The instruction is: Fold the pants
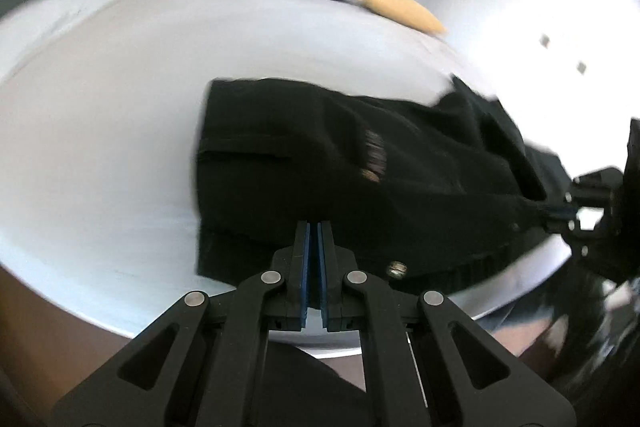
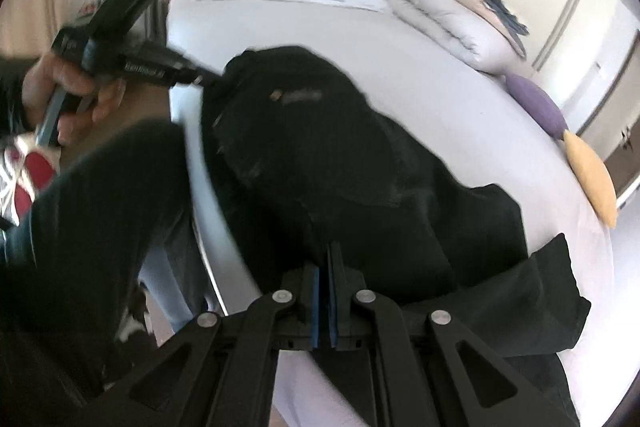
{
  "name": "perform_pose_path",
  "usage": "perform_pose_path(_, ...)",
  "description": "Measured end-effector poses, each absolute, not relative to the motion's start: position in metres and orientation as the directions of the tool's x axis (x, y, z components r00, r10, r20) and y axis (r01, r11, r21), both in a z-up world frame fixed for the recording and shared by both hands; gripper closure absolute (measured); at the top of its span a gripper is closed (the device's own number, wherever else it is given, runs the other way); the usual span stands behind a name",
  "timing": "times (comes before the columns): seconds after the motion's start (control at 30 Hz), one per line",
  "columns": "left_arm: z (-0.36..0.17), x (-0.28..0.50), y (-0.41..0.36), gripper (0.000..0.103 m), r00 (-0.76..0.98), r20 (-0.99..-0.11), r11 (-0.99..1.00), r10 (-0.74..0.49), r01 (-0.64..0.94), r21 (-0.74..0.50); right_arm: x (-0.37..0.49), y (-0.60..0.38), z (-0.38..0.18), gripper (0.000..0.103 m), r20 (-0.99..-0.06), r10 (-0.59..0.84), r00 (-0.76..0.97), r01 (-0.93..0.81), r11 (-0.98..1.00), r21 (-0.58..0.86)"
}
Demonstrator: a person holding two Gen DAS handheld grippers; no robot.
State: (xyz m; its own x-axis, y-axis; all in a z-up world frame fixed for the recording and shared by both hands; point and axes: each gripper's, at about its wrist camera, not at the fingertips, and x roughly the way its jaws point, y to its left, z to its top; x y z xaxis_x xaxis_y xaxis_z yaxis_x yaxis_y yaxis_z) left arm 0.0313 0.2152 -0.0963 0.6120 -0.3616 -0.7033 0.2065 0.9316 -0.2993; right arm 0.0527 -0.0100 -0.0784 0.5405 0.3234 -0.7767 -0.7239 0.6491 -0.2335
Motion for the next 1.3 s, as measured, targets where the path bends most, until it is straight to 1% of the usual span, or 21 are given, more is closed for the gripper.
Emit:
perform_pose_path(0.07, -0.090, 0.030, 0.228, 0.100, 0.624, -0.673, 0.911, -0.397, 0.177, -0.374, 0.063, -0.006, -0.072, 0.099, -0.777, 0.334, 0.534, -0.717, 0.666, -0.206)
perform_pose_path(0.17, -0.078, 0.019, 0.223, 0.099, 0.656, -0.639, 0.906, -0.402, 0.184, -0.380, 0.086, -0.006, -0.055, 0.099, -0.771, 0.391, 0.502, -0.692, 0.717, -0.087)
perform_pose_path(0.2, -0.076, 0.015, 0.219, 0.097, 0.666, -0.634, 0.909, -0.393, 0.177, -0.378, 0.094, -0.007, -0.050, 0.099, -0.769, 0.407, 0.493, -0.685, 0.727, -0.054)
perform_pose_path(0.27, -0.080, 0.009, 0.209, 0.078, 0.659, -0.638, 0.904, -0.399, 0.165, -0.394, 0.106, -0.007, -0.042, 0.098, -0.766, 0.431, 0.477, -0.668, 0.744, 0.001)
perform_pose_path(0.3, -0.082, 0.006, 0.200, 0.042, 0.656, -0.648, 0.913, -0.387, 0.176, -0.368, 0.111, -0.008, -0.037, 0.098, -0.763, 0.439, 0.475, -0.662, 0.749, 0.020)
perform_pose_path(0.33, -0.083, 0.003, 0.190, 0.000, 0.660, -0.661, 0.931, -0.356, 0.185, -0.316, 0.116, -0.009, -0.030, 0.098, -0.757, 0.449, 0.475, -0.657, 0.753, 0.034)
perform_pose_path(0.43, -0.085, -0.002, 0.159, 0.000, 0.685, -0.682, 0.965, -0.255, 0.226, -0.134, 0.121, -0.012, -0.019, 0.098, -0.745, 0.466, 0.477, -0.650, 0.757, 0.057)
perform_pose_path(0.47, -0.087, -0.008, 0.155, 0.000, 0.697, -0.689, 0.975, -0.198, 0.215, -0.062, 0.122, -0.013, -0.017, 0.098, -0.742, 0.467, 0.481, -0.648, 0.759, 0.058)
perform_pose_path(0.5, -0.087, -0.009, 0.147, 0.000, 0.729, -0.677, 0.981, -0.104, 0.186, 0.049, 0.122, -0.013, -0.015, 0.098, -0.740, 0.465, 0.486, -0.647, 0.761, 0.053)
perform_pose_path(0.53, -0.086, -0.012, 0.139, 0.000, 0.769, -0.639, 0.973, -0.009, 0.153, 0.170, 0.122, -0.013, -0.013, 0.098, -0.737, 0.469, 0.486, -0.645, 0.762, 0.060)
perform_pose_path(0.57, -0.086, -0.014, 0.135, 0.000, 0.795, -0.605, 0.958, 0.052, 0.131, 0.255, 0.121, -0.016, -0.013, 0.098, -0.736, 0.475, 0.483, -0.642, 0.763, 0.072)
perform_pose_path(0.6, -0.086, -0.012, 0.125, 0.000, 0.826, -0.549, 0.926, 0.129, 0.098, 0.365, 0.122, -0.017, -0.014, 0.098, -0.735, 0.484, 0.476, -0.638, 0.765, 0.091)
perform_pose_path(0.7, -0.092, -0.011, 0.097, 0.000, 0.887, -0.399, 0.830, 0.234, 0.032, 0.557, 0.123, -0.020, -0.015, 0.098, -0.732, 0.498, 0.465, -0.618, 0.775, 0.135)
perform_pose_path(0.77, -0.099, -0.014, 0.086, 0.000, 0.907, -0.340, 0.794, 0.249, 0.010, 0.607, 0.122, -0.021, -0.015, 0.098, -0.732, 0.494, 0.469, -0.620, 0.775, 0.127)
perform_pose_path(0.8, -0.102, -0.015, 0.083, 0.003, 0.913, -0.326, 0.788, 0.244, 0.009, 0.616, 0.121, -0.020, -0.016, 0.098, -0.734, 0.491, 0.469, -0.623, 0.773, 0.120)
perform_pose_path(0.83, -0.103, -0.014, 0.082, 0.017, 0.915, -0.329, 0.795, 0.233, 0.016, 0.607, 0.120, -0.019, -0.017, 0.098, -0.737, 0.487, 0.469, -0.629, 0.770, 0.110)
perform_pose_path(0.87, -0.103, -0.012, 0.085, 0.026, 0.911, -0.353, 0.812, 0.215, 0.034, 0.583, 0.119, -0.018, -0.018, 0.098, -0.740, 0.483, 0.469, -0.635, 0.767, 0.098)
perform_pose_path(0.93, -0.104, -0.005, 0.093, 0.063, 0.889, -0.427, 0.845, 0.165, 0.096, 0.526, 0.113, -0.015, -0.022, 0.098, -0.748, 0.464, 0.475, -0.659, 0.751, 0.047)
perform_pose_path(0.97, -0.106, -0.002, 0.095, 0.069, 0.882, -0.445, 0.844, 0.156, 0.115, 0.524, 0.109, -0.012, -0.026, 0.098, -0.752, 0.451, 0.480, -0.673, 0.739, 0.013)
perform_pose_path(1.17, -0.111, -0.001, 0.107, 0.078, 0.870, -0.490, 0.797, 0.048, 0.262, 0.544, 0.070, 0.004, -0.069, 0.098, -0.787, 0.284, 0.548, -0.731, 0.620, -0.286)
perform_pose_path(1.3, -0.118, -0.003, 0.113, 0.079, 0.859, -0.513, 0.737, 0.000, 0.347, 0.580, 0.050, 0.000, -0.099, 0.098, -0.789, 0.195, 0.583, -0.727, 0.560, -0.398)
